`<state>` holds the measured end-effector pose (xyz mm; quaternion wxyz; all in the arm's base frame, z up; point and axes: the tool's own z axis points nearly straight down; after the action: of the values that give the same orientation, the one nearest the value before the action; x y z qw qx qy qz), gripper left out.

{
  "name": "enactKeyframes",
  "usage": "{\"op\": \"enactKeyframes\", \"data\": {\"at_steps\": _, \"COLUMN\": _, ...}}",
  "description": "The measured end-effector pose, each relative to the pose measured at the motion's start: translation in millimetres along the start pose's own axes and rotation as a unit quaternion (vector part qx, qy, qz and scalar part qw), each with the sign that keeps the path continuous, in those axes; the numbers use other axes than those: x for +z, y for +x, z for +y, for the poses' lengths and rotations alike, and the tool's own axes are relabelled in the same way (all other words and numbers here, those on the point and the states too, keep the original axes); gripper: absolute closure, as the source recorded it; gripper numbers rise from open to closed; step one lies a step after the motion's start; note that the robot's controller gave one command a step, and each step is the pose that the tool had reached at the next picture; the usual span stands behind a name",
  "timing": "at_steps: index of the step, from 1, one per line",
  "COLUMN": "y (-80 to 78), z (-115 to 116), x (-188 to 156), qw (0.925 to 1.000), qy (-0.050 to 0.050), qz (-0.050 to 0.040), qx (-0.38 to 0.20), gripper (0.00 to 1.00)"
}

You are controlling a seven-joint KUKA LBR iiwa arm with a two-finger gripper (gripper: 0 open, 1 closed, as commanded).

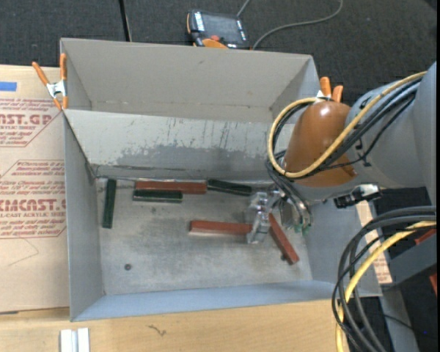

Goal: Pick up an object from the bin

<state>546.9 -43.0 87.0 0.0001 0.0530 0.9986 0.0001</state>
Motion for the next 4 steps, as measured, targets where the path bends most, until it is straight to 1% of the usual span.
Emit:
{"op": "enactKeyframes", "data": {"at_steps": 1, "y": -6.7, "z": -7.2, "x": -119.2, "qw": 0.9997, "qy": 0.000, "qz": -0.0056, "qx": -0.026, "gripper": 1.00}}
{"op": "enactKeyframes", "data": {"at_steps": 2, "y": -4.8, "z": -7.0, "x": -114.5, "qw": 0.9997, "qy": 0.000, "qz": -0.0012, "qx": -0.026, "gripper": 0.00}}
{"op": "enactKeyframes", "data": {"at_steps": 3, "y": -24.3, "z": -5.2, "x": 16.9, "qw": 1.0000, "qy": -0.001, "qz": -0.0024, "qx": 0.006, "gripper": 0.00}}
{"op": "enactKeyframes", "data": {"at_steps": 4, "y": -25.6, "z": -5.4, "x": 13.1, "qw": 1.0000, "qy": 0.000, "qz": -0.0037, "qx": 0.005, "gripper": 1.00}}
